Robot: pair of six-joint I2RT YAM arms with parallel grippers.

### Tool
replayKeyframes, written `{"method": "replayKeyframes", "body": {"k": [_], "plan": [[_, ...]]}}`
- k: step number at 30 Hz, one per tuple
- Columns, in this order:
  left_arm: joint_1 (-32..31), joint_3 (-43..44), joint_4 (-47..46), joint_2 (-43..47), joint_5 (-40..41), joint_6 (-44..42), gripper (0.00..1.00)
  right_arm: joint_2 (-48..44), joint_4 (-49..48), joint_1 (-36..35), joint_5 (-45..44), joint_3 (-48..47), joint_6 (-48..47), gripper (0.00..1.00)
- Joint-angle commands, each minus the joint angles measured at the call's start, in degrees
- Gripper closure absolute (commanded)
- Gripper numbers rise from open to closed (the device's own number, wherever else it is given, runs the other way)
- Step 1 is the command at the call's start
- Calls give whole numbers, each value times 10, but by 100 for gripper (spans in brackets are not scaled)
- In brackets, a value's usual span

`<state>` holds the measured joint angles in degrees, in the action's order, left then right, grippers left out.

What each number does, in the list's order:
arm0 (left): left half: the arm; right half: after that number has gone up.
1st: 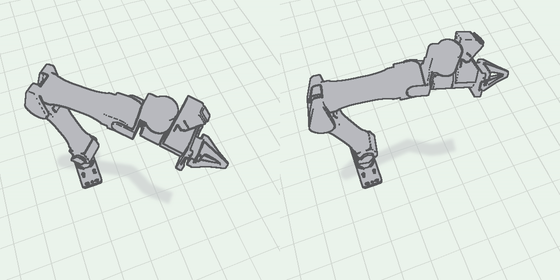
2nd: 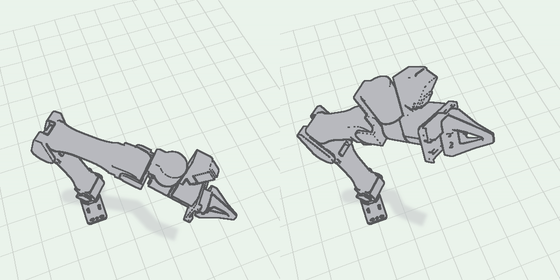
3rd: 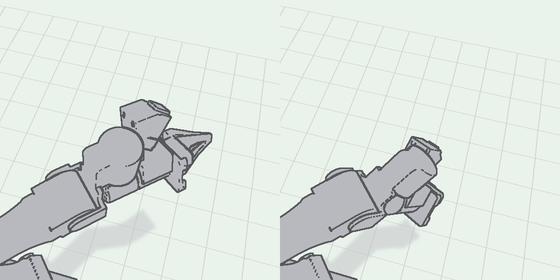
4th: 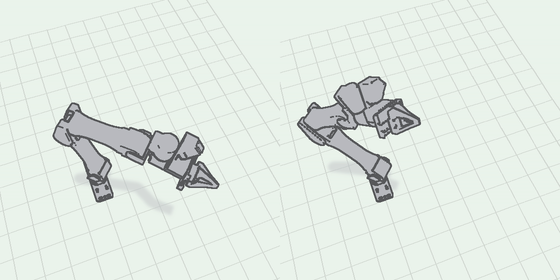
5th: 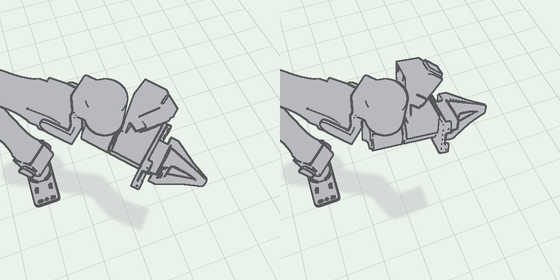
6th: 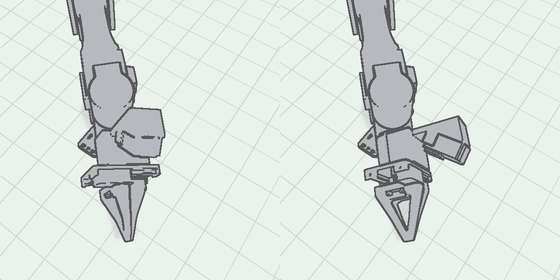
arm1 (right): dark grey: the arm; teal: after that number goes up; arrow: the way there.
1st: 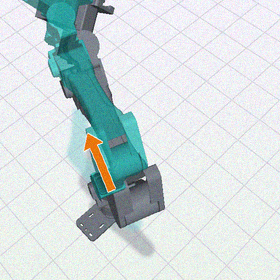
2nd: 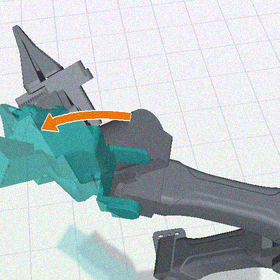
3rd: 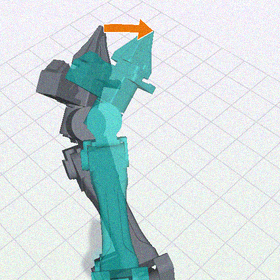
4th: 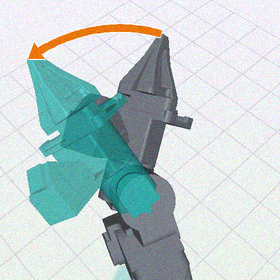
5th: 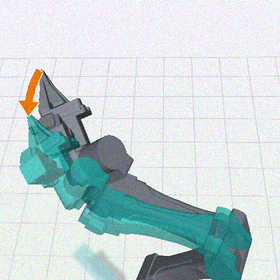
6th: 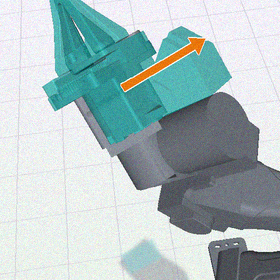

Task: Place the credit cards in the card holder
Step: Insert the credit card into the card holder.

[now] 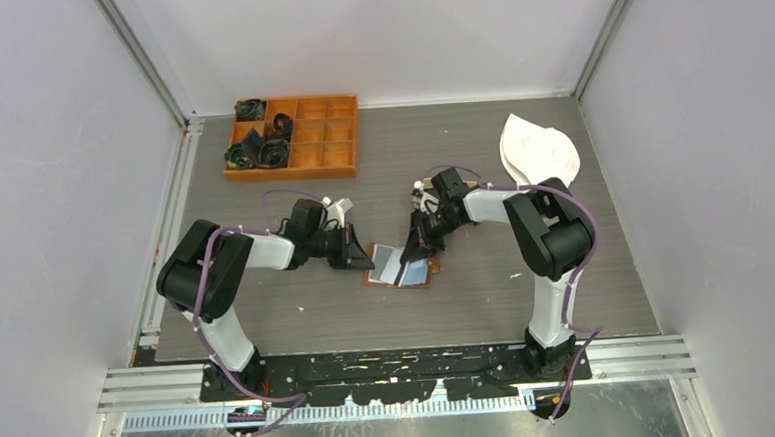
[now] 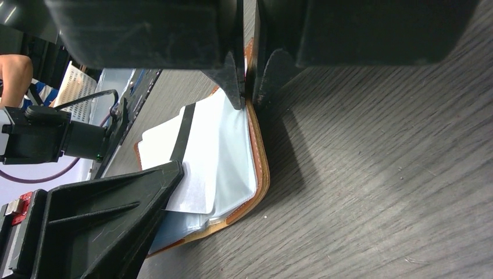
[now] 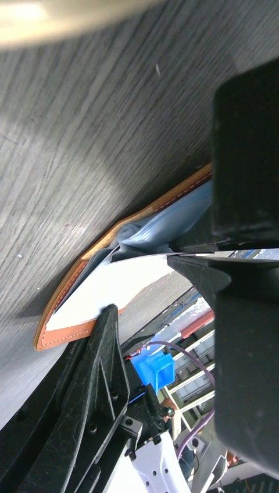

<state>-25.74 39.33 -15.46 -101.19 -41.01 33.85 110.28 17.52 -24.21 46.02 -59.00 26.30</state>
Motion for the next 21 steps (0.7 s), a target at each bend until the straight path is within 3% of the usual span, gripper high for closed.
{"method": "replayKeyframes", "body": {"k": [1, 13, 17, 21], "plan": [[-3, 15, 1, -13, 12, -18, 92, 24, 9, -14, -45, -19, -11, 91], [-12, 27, 42, 12, 50, -14, 78, 42, 36, -15, -22, -51, -32, 85], [-11, 25, 82, 63, 103, -19, 64, 45, 42, -13, -23, -55, -37, 84], [-12, 23, 147, 130, 173, -41, 60, 46, 45, -12, -25, -58, -38, 83]]}}
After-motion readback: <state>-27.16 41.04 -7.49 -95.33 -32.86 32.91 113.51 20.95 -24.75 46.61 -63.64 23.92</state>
